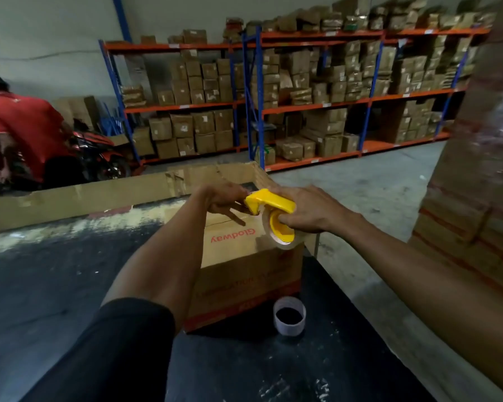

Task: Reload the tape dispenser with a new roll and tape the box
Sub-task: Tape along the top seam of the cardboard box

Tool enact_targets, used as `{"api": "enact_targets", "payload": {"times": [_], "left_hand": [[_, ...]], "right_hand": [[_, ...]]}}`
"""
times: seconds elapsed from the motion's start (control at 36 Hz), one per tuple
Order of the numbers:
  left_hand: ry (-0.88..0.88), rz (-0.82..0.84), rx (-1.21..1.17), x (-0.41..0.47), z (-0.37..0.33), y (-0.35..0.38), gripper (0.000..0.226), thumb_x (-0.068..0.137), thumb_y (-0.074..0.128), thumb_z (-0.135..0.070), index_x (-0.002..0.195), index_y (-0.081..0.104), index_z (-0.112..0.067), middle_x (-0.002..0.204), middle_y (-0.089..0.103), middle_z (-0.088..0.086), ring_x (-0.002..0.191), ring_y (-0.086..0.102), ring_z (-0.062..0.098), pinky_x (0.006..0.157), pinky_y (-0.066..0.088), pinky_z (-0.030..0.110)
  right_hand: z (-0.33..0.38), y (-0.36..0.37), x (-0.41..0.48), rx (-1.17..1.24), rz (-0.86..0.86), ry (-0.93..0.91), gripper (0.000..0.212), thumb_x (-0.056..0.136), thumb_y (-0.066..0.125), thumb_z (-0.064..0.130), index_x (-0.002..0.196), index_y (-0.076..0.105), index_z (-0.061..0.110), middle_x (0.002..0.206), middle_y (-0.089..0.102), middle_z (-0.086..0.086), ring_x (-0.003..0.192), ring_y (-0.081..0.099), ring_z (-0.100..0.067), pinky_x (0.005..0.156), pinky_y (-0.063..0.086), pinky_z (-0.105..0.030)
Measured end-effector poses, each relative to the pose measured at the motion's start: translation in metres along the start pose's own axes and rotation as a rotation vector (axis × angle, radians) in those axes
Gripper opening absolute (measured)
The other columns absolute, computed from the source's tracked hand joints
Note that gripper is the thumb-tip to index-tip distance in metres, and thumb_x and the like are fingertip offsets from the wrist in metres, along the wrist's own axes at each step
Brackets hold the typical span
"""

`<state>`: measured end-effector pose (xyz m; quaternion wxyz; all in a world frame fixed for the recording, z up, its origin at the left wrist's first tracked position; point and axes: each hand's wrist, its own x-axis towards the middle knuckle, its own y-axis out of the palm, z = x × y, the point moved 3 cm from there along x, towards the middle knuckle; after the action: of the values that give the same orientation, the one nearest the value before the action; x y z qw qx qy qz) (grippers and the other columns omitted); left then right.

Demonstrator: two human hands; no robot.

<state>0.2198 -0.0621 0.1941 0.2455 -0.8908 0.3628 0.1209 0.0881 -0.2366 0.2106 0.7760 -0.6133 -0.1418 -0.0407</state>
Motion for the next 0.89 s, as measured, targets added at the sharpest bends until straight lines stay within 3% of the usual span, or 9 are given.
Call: {"api": "enact_targets", "payload": {"times": [0.19,0.31,0.39,0.44,0.5,0.58,0.67,0.78,0.89], "left_hand": [[0.053,-0.128,0.316,0.037,-0.003,-0.001,0.015,0.103,0.056,-0.017,0.096,0.069,-0.016,0.104,0.071,0.004,0.101,0.068,0.016,0.090,0.054,0.047],[0.058,-0.155,0.279,0.053,0.000,-0.003,0.024,0.103,0.048,-0.011,0.091,0.068,-0.016,0.094,0.070,0.003,0.100,0.068,0.018,0.087,0.051,0.042],[0.055,-0.201,0.173,0.069,-0.001,-0.006,0.017,0.099,0.054,-0.012,0.090,0.068,-0.013,0.083,0.069,0.003,0.086,0.066,0.016,0.095,0.050,0.042],[0.060,-0.235,0.119,0.075,0.001,-0.008,0.015,0.096,0.056,-0.013,0.087,0.068,-0.011,0.076,0.068,0.004,0.078,0.066,0.016,0.097,0.049,0.042],[0.087,-0.289,0.151,0.079,0.004,-0.009,0.014,0.096,0.058,-0.013,0.090,0.070,-0.008,0.077,0.068,0.006,0.072,0.065,0.014,0.089,0.050,0.038],[0.187,-0.344,0.321,0.087,0.014,-0.010,0.019,0.098,0.057,-0.006,0.101,0.075,-0.001,0.083,0.070,0.011,0.069,0.063,0.012,0.064,0.053,0.023],[0.293,-0.409,0.500,0.092,0.025,-0.011,0.018,0.095,0.061,-0.004,0.097,0.079,-0.006,0.081,0.072,0.010,0.066,0.063,0.010,0.068,0.052,0.031],[0.360,-0.548,0.533,0.095,0.031,-0.006,0.012,0.091,0.069,-0.015,0.093,0.081,-0.013,0.088,0.079,0.007,0.079,0.068,0.016,0.079,0.053,0.036],[0.342,-0.621,0.601,0.098,0.039,-0.003,0.013,0.091,0.068,-0.029,0.097,0.079,-0.025,0.100,0.079,0.001,0.099,0.069,0.018,0.089,0.043,0.037]], "right_hand": [[-0.008,0.002,-0.001,-0.107,0.072,0.020,0.073,0.083,0.056,0.059,0.153,0.048,0.039,0.126,0.071,-0.008,0.104,0.064,-0.031,0.072,0.040,-0.032],[-0.001,0.000,0.001,-0.194,0.014,0.042,0.071,0.084,0.061,0.055,0.151,0.052,0.036,0.123,0.072,-0.009,0.102,0.065,-0.032,0.072,0.040,-0.032],[0.001,0.008,0.013,-0.212,0.011,0.077,0.066,0.083,0.063,0.055,0.145,0.058,0.031,0.120,0.071,-0.010,0.107,0.065,-0.034,0.073,0.040,-0.034],[0.005,0.015,0.020,-0.205,0.013,0.097,0.061,0.083,0.062,0.053,0.138,0.059,0.028,0.110,0.069,-0.009,0.097,0.062,-0.033,0.073,0.040,-0.035],[0.008,0.025,0.025,-0.188,0.009,0.122,0.063,0.082,0.060,0.054,0.138,0.052,0.027,0.108,0.067,-0.008,0.091,0.059,-0.032,0.073,0.041,-0.037],[0.008,0.037,0.035,-0.172,0.041,0.152,0.062,0.077,0.061,0.054,0.133,0.052,0.027,0.122,0.066,-0.009,0.107,0.062,-0.036,0.078,0.043,-0.041],[0.008,0.037,0.045,-0.157,0.083,0.169,0.046,0.076,0.065,0.050,0.113,0.058,0.026,0.116,0.066,-0.008,0.107,0.062,-0.034,0.074,0.039,-0.038],[0.009,0.034,0.054,-0.159,0.124,0.185,0.033,0.077,0.066,0.047,0.099,0.053,0.026,0.107,0.063,-0.006,0.101,0.060,-0.031,0.074,0.038,-0.036],[0.010,0.030,0.066,-0.168,0.193,0.225,0.032,0.080,0.065,0.050,0.095,0.055,0.024,0.101,0.059,-0.004,0.092,0.050,-0.028,0.076,0.037,-0.037]]}}
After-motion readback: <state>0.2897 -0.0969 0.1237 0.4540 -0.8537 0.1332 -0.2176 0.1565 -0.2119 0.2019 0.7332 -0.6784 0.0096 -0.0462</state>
